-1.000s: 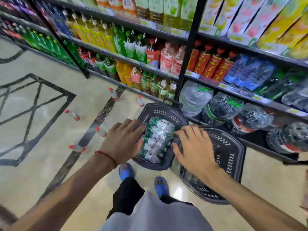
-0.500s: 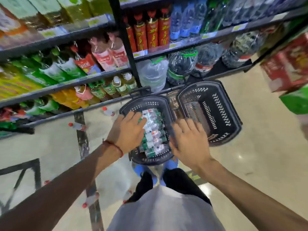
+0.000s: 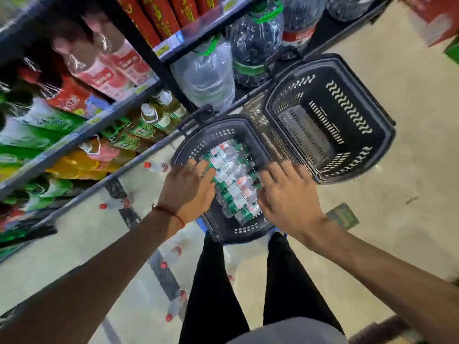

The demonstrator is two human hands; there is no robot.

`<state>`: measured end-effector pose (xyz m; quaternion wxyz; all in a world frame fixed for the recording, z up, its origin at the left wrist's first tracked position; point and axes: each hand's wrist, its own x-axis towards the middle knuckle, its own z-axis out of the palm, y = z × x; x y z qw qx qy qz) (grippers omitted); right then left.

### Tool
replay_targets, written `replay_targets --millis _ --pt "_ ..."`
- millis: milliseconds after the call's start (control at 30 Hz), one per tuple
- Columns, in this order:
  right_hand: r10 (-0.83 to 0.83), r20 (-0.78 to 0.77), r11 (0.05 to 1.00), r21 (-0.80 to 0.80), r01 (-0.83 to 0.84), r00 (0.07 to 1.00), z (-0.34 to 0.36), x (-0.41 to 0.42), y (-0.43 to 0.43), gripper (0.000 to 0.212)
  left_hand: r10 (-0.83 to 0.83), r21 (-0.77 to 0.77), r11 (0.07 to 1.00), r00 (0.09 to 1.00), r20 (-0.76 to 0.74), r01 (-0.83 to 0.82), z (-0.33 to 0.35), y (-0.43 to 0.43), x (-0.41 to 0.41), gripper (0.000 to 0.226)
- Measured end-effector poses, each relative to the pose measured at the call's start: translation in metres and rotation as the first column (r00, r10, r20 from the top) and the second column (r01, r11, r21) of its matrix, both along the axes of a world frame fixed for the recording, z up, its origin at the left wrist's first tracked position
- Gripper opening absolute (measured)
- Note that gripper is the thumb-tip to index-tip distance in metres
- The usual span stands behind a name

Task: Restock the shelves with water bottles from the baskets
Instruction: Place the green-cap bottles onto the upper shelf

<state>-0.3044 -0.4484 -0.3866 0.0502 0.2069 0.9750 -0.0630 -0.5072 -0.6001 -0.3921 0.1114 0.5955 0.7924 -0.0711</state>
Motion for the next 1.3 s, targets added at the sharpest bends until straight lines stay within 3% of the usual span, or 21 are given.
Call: replay_targets --millis 167,333,500,633,700,733,800,867,933,1000,1033,1133,1233,1300 --pt "-0.128 0.003 0.992 -0.013 0.128 0.992 -0.067 -0.027 -0.030 0.028 -0.142 -0.035 0.989 0.990 0.019 0.142 -0.089 0.003 -0.043 0.024" --pt "-0.292 0.069 0.954 -0.053 0.296 0.954 -0.140 -0.048 -0.048 0.027 -0.130 -0.104 0.984 0.985 0.116 0.143 -0.162 -0.003 -0.080 0.025" --pt "-0.524 0.150 0.814 -0.200 0.545 0.838 -0.226 -0.081 -0.064 0.037 -0.194 -0.083 0.975 0.971 0.138 0.206 -0.219 -0.014 -0.099 0.033" --pt "-0.572 0.265 0.694 -0.348 0.630 0.776 -0.294 -0.120 -0.076 0.040 -0.230 -0.013 0.972 0.966 0.116 0.233 -0.253 -0.029 -0.110 0.032" --pt "-0.594 0.399 0.548 -0.435 0.714 0.699 -0.333 -0.139 -0.083 0.054 -0.240 -0.008 0.970 0.962 0.127 0.243 -0.267 -0.033 -0.115 0.030" --pt "-0.616 0.472 0.430 -0.470 0.771 0.631 -0.353 -0.148 -0.085 0.068 -0.241 -0.007 0.970 0.962 0.129 0.243 -0.273 -0.034 -0.118 0.030" --pt "-0.640 0.616 0.062 -0.554 0.830 0.459 -0.378 -0.165 -0.088 0.099 -0.240 -0.004 0.970 0.962 0.128 0.242 -0.283 -0.036 -0.122 0.030" --pt "-0.641 0.711 -0.340 -0.601 0.724 0.289 -0.400 -0.177 -0.090 0.105 -0.238 0.005 0.971 0.962 0.134 0.240 -0.290 -0.037 -0.125 0.030" --pt "-0.643 0.743 -0.513 -0.598 0.616 0.186 -0.417 -0.187 -0.092 0.108 -0.247 0.015 0.969 0.959 0.139 0.248 -0.293 -0.038 -0.125 0.027" --pt "-0.666 0.731 -0.545 -0.613 0.572 0.149 -0.427 -0.192 -0.098 0.116 -0.259 0.001 0.965 0.955 0.147 0.261 -0.295 -0.038 -0.122 0.027" --pt "-0.681 0.719 -0.538 -0.620 0.572 0.139 -0.431 -0.193 -0.102 0.106 -0.263 -0.015 0.963 0.953 0.149 0.268 -0.296 -0.038 -0.121 0.028" --pt "-0.702 0.691 -0.450 -0.619 0.643 0.174 -0.442 -0.183 -0.107 0.041 -0.258 -0.062 0.961 0.953 0.157 0.271 -0.299 -0.038 -0.119 0.032" --pt "-0.686 0.676 -0.396 -0.656 0.642 0.269 -0.436 -0.164 -0.101 0.040 -0.236 -0.068 0.965 0.954 0.184 0.252 -0.301 -0.036 -0.115 0.028" --pt "-0.662 0.675 -0.397 -0.684 0.611 0.326 -0.426 -0.144 -0.095 0.063 -0.217 -0.070 0.970 0.957 0.195 0.234 -0.302 -0.033 -0.109 0.026"
